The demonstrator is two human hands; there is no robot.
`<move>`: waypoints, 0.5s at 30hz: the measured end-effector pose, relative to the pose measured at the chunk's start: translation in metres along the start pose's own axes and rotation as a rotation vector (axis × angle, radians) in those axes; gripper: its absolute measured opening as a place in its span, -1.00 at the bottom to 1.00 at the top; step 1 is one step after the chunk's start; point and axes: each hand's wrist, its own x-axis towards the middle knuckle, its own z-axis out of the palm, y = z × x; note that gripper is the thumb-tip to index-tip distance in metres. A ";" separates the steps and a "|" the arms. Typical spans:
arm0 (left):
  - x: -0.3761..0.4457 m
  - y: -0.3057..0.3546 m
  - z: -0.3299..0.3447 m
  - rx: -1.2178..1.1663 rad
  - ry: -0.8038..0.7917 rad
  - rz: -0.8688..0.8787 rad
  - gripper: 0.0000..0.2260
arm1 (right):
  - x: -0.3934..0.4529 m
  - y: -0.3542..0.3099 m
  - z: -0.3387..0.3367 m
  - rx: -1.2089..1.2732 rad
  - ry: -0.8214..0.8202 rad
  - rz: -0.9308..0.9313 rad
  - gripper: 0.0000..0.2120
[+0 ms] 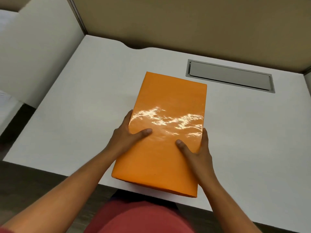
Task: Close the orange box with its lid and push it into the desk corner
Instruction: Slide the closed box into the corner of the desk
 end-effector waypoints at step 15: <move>0.079 -0.018 -0.148 -0.031 0.081 0.096 -0.13 | 0.045 -0.107 0.122 0.029 -0.038 -0.170 -0.01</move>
